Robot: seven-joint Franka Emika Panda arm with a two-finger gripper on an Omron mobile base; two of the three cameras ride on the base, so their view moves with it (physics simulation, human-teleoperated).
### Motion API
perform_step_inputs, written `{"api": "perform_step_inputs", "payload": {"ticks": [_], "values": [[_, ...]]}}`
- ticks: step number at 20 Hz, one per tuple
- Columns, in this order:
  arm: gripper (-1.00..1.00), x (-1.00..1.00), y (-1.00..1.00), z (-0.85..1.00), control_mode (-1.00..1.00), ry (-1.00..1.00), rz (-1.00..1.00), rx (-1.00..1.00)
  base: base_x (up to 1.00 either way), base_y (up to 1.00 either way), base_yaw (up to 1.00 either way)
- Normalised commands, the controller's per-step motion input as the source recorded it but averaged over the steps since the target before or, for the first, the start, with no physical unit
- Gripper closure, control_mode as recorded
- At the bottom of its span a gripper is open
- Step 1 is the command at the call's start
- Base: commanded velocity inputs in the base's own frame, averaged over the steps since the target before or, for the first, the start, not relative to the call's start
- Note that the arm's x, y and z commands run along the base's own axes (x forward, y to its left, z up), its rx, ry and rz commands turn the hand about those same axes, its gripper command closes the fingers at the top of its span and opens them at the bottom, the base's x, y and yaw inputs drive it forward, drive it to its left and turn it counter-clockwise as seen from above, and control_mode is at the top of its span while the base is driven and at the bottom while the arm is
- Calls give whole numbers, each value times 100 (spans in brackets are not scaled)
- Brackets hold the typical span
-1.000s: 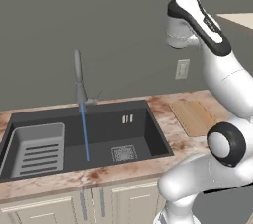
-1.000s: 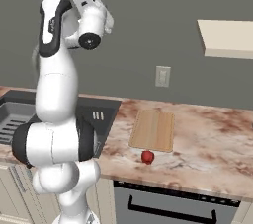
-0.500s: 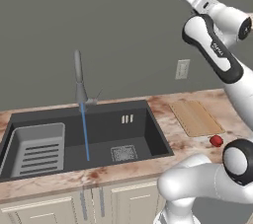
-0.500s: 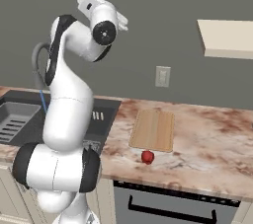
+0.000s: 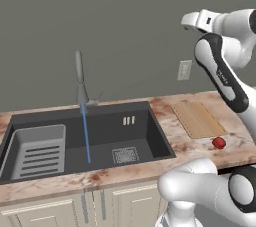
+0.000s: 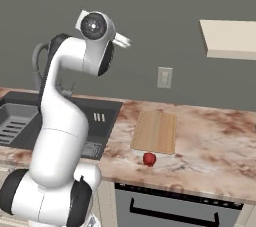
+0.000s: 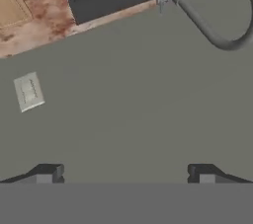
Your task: Turn on the sink faucet. Then move the bell pepper from the counter to the sink. Turn off the sink. Move the vegetable from the sink to the pot next to the stove. Finally move the pot to the front left burner.
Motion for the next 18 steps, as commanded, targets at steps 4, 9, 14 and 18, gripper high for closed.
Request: {"api": "perform_step_inputs", "payload": {"ticks": [4, 9, 14, 18], "values": [[-100, -49, -34, -40, -100, 43, -3, -16, 0, 0, 0], [-100, -41, -31, -70, -100, 43, 0, -18, 0, 0, 0], [-100, -50, -28, -95, -100, 36, 0, -17, 0, 0, 0], [-100, -49, -33, -93, -100, 30, 0, -17, 0, 0, 0]]}}
